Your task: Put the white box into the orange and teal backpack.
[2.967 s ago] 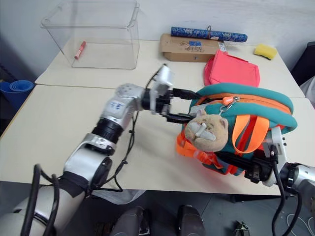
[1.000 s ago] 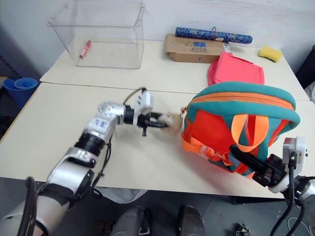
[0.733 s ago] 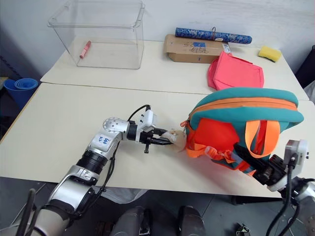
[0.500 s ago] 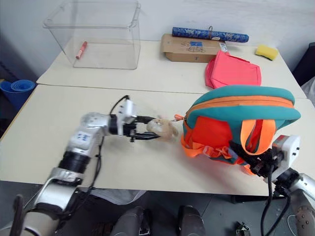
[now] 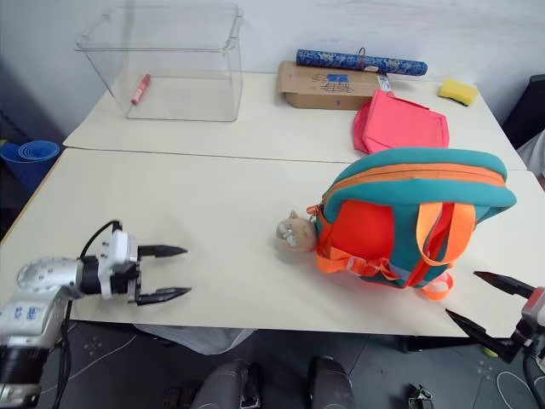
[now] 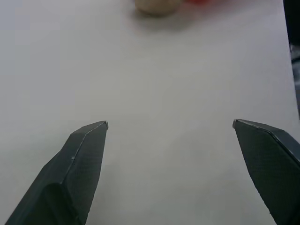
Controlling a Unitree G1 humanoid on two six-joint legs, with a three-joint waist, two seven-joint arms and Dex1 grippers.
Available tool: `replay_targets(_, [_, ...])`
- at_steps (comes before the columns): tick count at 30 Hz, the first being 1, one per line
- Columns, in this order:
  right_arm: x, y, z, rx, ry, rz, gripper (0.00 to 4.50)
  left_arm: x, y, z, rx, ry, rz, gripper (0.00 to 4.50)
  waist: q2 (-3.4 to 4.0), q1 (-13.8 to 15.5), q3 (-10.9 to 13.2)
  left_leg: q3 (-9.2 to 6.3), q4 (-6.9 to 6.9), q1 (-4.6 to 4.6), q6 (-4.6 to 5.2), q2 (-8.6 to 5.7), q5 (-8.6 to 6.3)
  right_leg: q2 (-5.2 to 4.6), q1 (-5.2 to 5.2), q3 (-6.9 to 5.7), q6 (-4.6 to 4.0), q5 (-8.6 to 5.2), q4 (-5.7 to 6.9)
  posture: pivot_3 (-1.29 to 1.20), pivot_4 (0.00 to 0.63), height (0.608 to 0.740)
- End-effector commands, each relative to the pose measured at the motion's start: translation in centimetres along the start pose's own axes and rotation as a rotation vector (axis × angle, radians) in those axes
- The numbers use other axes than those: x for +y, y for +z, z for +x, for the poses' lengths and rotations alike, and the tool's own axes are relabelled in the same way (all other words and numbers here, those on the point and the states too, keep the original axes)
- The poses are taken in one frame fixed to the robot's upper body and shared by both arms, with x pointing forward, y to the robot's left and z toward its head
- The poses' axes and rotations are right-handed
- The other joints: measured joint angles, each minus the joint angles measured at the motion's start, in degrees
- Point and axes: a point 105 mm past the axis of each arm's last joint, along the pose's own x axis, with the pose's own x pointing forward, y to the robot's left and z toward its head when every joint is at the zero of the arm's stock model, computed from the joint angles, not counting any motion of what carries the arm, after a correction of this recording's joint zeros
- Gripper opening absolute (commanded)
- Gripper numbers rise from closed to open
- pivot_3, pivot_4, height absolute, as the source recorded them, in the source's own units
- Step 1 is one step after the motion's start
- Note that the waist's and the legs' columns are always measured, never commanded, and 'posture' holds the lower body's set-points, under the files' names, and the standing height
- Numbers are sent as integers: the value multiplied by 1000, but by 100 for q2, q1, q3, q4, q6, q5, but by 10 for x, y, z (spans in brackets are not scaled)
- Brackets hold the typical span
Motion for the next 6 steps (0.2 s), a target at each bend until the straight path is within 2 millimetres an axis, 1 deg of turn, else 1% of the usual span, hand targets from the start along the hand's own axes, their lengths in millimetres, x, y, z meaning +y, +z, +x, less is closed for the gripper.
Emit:
replay_targets(1, [-7,0,7,2,33,-96,4459,0,9,-10,12,57,96,4500,7,-12,3,0,-5,0,-5,1,3,0,-4,-1,-3,-2,3,0,150,740])
replay_targets(4, [-11,-3,16,-9,52,-88,4459,-10,9,-10,6,59,103,4500,21,-10,4,-5,-9,1,-11,2,3,-2,-8,-8,-17,-9,13,0,150,740])
replay_targets(6, [-12,-3,21,-16,57,-85,4459,-13,10,-10,1,68,95,4500,25,-9,4,-6,-10,1,-10,2,3,-2,-7,-11,-19,-10,15,0,150,740])
